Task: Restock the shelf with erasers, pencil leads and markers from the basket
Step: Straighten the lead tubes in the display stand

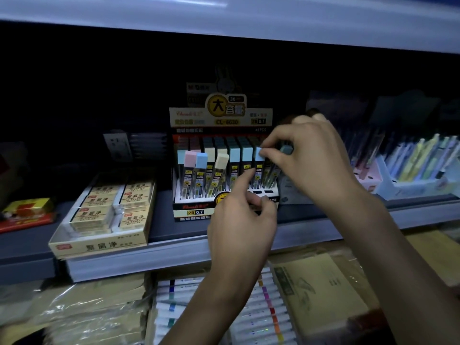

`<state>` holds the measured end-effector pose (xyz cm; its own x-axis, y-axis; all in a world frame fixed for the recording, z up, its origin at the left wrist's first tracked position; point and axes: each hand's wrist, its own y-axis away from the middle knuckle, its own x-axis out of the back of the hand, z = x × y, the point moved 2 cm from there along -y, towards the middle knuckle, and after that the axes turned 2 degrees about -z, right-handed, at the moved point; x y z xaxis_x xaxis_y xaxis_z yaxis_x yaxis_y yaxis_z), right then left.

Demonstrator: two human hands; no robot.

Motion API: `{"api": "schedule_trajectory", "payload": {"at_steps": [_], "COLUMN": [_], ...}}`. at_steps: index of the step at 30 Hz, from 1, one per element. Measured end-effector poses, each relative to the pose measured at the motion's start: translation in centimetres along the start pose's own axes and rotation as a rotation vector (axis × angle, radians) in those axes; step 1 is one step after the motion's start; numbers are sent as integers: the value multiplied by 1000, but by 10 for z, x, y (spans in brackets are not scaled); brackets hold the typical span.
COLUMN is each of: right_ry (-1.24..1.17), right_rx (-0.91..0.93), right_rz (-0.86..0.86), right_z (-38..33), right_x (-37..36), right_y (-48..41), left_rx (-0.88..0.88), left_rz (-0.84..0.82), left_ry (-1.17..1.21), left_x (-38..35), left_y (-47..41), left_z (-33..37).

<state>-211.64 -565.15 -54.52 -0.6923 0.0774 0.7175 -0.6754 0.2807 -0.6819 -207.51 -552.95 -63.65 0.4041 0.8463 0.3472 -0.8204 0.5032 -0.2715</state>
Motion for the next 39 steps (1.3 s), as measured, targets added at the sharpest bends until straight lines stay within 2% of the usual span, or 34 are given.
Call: {"api": "schedule_trajectory", "payload": {"at_steps": [9, 15, 23, 27, 39], "right_ry": [-108, -314, -392, -413, -343], "right_rx": [-12, -113, -195, -180, -172], "right_rz": [-44, 8, 1, 24, 40], "right_z": [7, 20, 31, 25, 21], "right_x": [3, 15, 20, 18, 5], "right_y": [1, 12, 33, 31, 11], "left_rx": [-9, 0, -76, -128, -124], "left_rz": [-55, -32, -39, -25, -29], "left_ry": [71, 201, 357, 327, 247], "left_x": [2, 4, 6, 5, -7], "left_y": [2, 0, 2, 5, 2], "left_z": [0, -3, 3, 8, 11]}}
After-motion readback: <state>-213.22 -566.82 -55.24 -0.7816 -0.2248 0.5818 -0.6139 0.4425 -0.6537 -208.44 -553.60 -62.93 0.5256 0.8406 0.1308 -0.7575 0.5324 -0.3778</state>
